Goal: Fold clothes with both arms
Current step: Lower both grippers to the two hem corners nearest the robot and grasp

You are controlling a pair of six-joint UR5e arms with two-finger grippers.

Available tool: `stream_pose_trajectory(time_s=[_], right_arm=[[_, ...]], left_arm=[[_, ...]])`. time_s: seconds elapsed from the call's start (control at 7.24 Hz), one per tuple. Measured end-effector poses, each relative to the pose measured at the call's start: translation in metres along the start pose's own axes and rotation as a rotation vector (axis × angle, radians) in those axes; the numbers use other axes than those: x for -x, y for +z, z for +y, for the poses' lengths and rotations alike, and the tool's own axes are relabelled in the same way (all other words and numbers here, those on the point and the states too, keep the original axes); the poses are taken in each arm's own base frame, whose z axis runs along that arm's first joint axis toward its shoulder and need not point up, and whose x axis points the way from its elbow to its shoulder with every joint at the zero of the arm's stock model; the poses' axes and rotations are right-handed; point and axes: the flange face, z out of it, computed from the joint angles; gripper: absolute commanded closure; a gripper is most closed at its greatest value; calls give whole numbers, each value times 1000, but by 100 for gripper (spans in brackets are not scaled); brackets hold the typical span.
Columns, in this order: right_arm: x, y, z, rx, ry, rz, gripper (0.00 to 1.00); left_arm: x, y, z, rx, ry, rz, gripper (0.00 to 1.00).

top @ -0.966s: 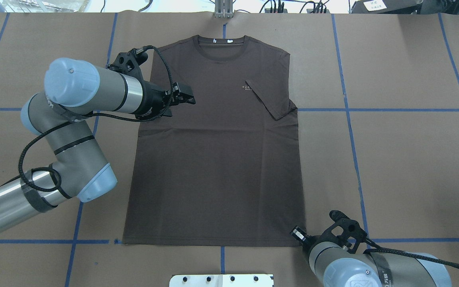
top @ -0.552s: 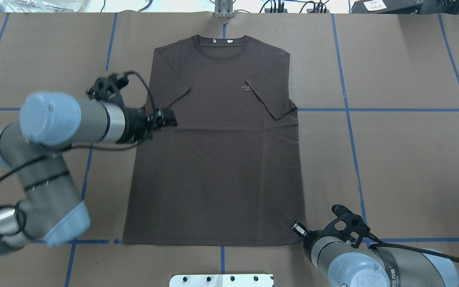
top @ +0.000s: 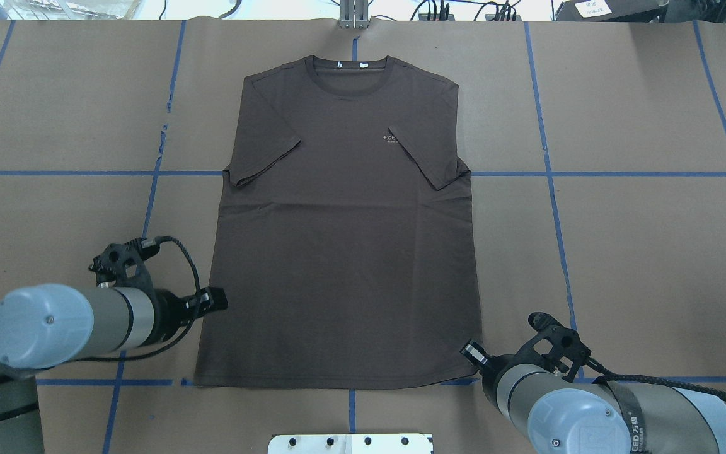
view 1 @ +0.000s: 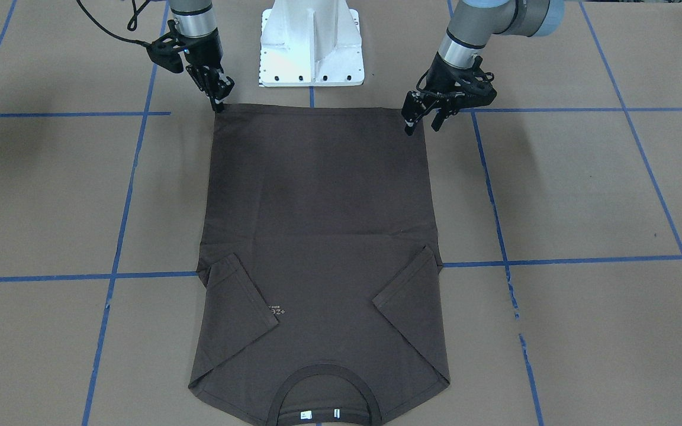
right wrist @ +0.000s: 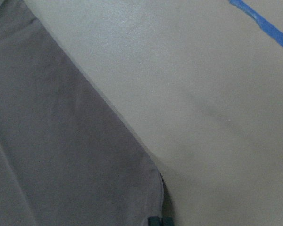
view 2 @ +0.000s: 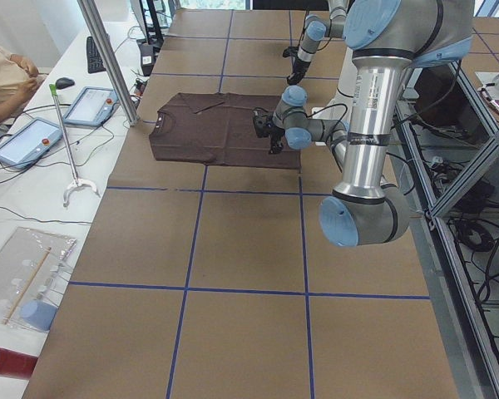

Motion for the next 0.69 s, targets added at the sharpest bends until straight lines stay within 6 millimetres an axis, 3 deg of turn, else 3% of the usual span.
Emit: stream_pose_trajectory(time_s=[0.28, 0.41, 0.69], right_arm=[[0, 0, -1, -1, -4, 0, 100], [0, 0, -1, -3, -4, 0, 100], [0, 0, -2, -5, -6, 1, 100]], left_arm=[[13, 12, 33, 50, -10, -42, 23], [17, 16, 47, 72, -2, -56, 29], [24, 25, 66, 98, 2, -82, 34]])
